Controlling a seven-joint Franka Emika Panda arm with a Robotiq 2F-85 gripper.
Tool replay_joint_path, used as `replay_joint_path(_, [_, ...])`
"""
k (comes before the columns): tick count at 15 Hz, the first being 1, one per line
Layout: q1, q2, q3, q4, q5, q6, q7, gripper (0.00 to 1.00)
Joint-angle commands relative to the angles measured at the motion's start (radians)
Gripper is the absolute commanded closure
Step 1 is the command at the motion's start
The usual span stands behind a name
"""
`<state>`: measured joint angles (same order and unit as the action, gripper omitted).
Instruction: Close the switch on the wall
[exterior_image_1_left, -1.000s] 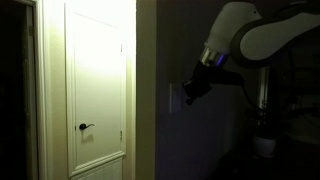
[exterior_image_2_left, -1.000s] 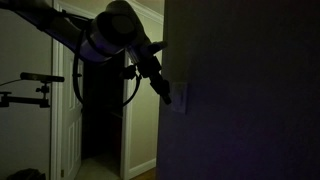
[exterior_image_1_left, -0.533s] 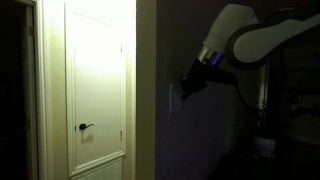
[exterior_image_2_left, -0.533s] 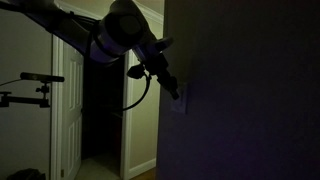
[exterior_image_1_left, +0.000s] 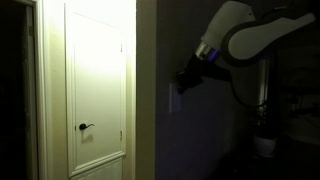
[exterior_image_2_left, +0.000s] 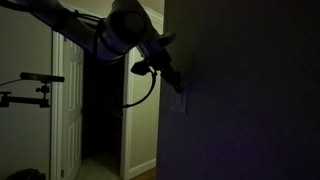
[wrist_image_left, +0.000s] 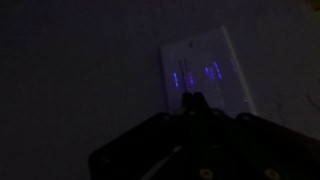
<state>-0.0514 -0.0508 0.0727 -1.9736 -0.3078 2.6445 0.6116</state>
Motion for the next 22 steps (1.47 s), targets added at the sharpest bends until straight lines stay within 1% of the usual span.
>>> replay_joint_path(1, [0.014,0.033,-0.013,0.030,0.021,0.029,0.020,0.94])
replay_joint_path(7, [0.027,0.057,-0.010,0.037,0.100,0.038,0.012,0.94])
replay_joint_path(10, [0.026,0.028,-0.012,0.011,0.076,0.025,0.022,0.94])
replay_joint_path(11, [0.024,0.015,-0.012,0.000,0.061,0.011,0.024,0.94])
replay_joint_path(12, [0.026,-0.005,-0.012,-0.014,0.065,-0.029,0.002,0.93])
replay_joint_path(13, [0.025,-0.016,-0.011,-0.022,0.051,-0.054,0.008,0.88])
replay_joint_path(14, [0.027,-0.043,-0.009,-0.047,0.041,-0.115,-0.008,0.68])
replay_joint_path(15, [0.032,-0.052,-0.007,-0.058,0.050,-0.158,-0.033,0.66])
replay_joint_path(18, [0.045,-0.092,0.001,-0.102,0.059,-0.327,-0.074,0.47])
replay_joint_path(22, [0.059,-0.120,0.010,-0.150,0.101,-0.478,-0.115,0.22])
